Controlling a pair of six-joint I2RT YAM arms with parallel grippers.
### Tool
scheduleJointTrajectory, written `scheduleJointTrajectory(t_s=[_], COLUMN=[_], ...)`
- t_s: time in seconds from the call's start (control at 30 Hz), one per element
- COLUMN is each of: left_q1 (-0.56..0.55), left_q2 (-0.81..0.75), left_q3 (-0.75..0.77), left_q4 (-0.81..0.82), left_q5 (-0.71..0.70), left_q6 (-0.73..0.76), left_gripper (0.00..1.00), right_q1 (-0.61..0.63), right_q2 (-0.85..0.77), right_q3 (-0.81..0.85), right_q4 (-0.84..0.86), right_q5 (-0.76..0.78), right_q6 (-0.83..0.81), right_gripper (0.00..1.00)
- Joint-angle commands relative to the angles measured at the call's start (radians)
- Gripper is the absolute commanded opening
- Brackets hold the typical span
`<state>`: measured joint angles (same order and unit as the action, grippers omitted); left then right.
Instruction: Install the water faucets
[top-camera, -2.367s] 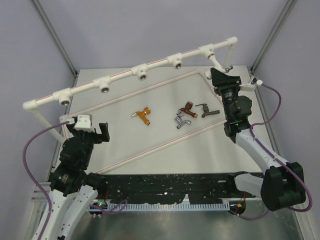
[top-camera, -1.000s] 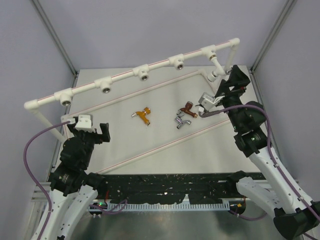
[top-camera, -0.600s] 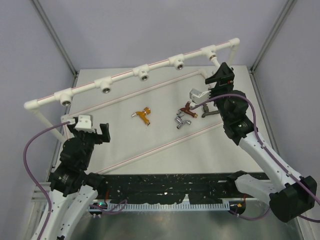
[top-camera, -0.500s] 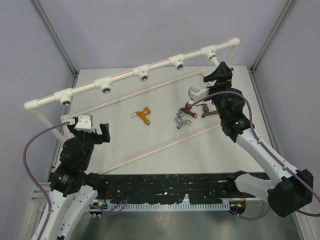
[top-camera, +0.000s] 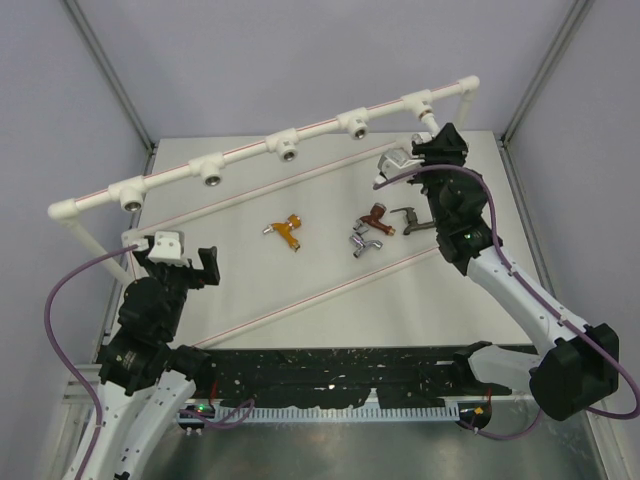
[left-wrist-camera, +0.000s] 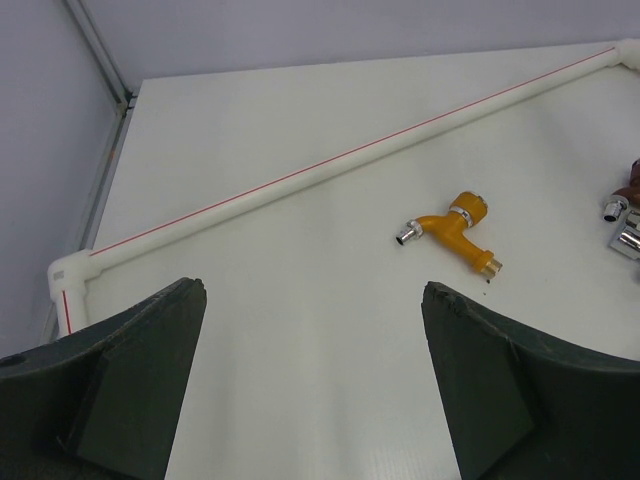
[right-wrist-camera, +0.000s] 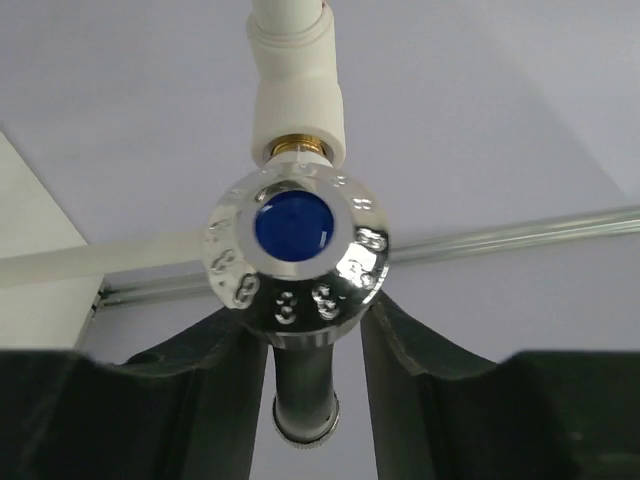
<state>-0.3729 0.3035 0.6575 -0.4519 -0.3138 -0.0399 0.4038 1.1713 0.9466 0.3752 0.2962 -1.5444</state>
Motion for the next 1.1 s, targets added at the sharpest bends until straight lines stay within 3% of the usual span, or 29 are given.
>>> scheduleJointTrajectory(t_s=[0.0, 0.1, 0.17, 0.3, 0.37, 0.4, 0.43, 0.5, 0.7, 0.83, 0.93, 1.07], left_q1=[-0.003, -0.004, -0.006, -0.004, -0.004, -0.004, -0.004, -0.004, -0.004, -0.004, -0.004, -0.004], left_q2=[-0.012, -0.010, -0.009, -0.007, -0.006, -0.006, -0.006, -0.004, -0.001, 0.000, 0.002, 0.002], left_q3=[-0.004, -0.004, -0.006, -0.006, -0.006, -0.006, -0.006, -0.007, -0.007, -0.007, -0.007, -0.006], left_q4=[0.061, 0.059, 0.062, 0.061, 0.062, 0.062, 0.062, 0.062, 0.062, 0.062, 0.062, 0.062], left_q5=[-0.007, -0.007, -0.007, -0.007, -0.005, -0.005, -0.005, -0.005, -0.005, -0.007, -0.008, -0.008], left_q6=[0.008, 0.008, 0.008, 0.008, 0.008, 0.008, 0.009, 0.008, 0.008, 0.009, 0.009, 0.011], left_gripper=[0.93, 0.93, 0.93, 0.93, 0.93, 0.93, 0.93, 0.93, 0.93, 0.93, 0.93, 0.93], right_q1=[-0.003, -0.020, -0.051, -0.173, -0.247, -0.269, -0.301, -0.327, -0.335, -0.335, -0.336, -0.353], right_q2=[-0.033, -0.053, -0.071, -0.101, -0.101, -0.099, -0.093, -0.079, -0.016, -0.018, -0.053, -0.111], right_q3=[0.043, 0.058, 0.070, 0.067, 0.044, 0.015, 0.002, -0.035, -0.107, -0.114, -0.124, -0.176], right_q4=[0.073, 0.050, 0.041, 0.099, 0.178, 0.247, 0.281, 0.375, 0.577, 0.571, 0.561, 0.547], right_q5=[-0.045, -0.104, -0.162, -0.323, -0.380, -0.393, -0.403, -0.402, -0.302, -0.299, -0.299, -0.253], right_q6=[0.220, 0.421, 0.637, 1.223, 1.697, 1.797, 1.987, 2.221, 2.803, 2.858, 2.761, 2.648], right_gripper=[0.37, 0.27, 0.22, 0.16, 0.14, 0.13, 0.12, 0.11, 0.12, 0.28, 0.55, 0.70])
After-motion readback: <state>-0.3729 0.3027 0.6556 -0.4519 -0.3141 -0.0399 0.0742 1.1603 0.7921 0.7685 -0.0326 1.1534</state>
